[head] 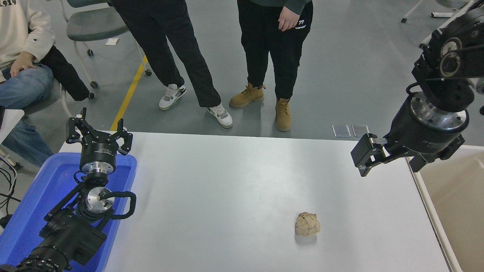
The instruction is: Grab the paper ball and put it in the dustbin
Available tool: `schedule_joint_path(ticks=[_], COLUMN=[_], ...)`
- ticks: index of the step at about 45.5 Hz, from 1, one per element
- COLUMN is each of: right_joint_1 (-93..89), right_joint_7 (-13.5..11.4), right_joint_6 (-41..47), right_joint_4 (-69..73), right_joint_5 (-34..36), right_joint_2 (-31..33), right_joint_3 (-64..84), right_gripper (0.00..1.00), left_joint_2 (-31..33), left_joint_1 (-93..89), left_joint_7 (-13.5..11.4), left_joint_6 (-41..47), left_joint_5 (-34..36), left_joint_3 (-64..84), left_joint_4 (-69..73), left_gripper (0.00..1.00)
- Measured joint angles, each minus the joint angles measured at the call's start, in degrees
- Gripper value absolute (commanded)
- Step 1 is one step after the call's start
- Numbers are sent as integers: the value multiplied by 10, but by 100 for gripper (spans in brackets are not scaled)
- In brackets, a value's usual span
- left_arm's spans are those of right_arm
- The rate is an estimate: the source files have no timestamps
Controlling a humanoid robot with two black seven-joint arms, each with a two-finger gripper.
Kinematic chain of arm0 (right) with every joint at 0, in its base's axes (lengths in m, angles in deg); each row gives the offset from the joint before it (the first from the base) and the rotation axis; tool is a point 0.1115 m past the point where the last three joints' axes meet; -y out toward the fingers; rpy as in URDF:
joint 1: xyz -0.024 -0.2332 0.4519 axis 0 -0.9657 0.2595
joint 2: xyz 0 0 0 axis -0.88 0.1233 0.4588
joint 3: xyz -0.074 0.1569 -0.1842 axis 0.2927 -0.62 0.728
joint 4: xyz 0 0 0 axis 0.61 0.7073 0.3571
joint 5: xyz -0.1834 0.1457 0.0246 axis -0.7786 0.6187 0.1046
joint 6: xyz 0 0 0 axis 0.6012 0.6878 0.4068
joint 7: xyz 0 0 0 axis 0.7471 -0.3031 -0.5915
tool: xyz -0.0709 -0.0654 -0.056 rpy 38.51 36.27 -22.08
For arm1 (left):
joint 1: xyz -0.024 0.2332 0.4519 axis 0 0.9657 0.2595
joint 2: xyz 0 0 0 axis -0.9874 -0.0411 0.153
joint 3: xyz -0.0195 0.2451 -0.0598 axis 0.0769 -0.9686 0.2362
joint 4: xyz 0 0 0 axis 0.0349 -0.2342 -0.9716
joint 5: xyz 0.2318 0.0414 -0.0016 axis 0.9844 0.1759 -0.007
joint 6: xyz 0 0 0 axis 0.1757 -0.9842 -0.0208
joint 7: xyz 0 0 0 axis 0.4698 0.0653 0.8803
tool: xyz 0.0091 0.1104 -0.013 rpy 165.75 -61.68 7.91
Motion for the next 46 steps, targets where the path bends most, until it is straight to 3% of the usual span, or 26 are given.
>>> schedule_joint_path(ticks=[24, 46], right_joint_1=[-24, -147], right_joint_7=[11, 21], right_joint_6=[-11, -132], right_joint_4=[-26, -88], right_joint_5=[10, 60], right_joint_2=[-14, -126], right_joint_3=[-33, -84], right_gripper=[100, 100], left_joint_2=[-1, -1], left_joint_1=[0, 0], left_joint_7=[0, 0], left_joint_6=[0, 0], left_joint_5=[0, 0], left_joint_3=[0, -1], left_joint_4=[1, 1], left_gripper=[99, 99])
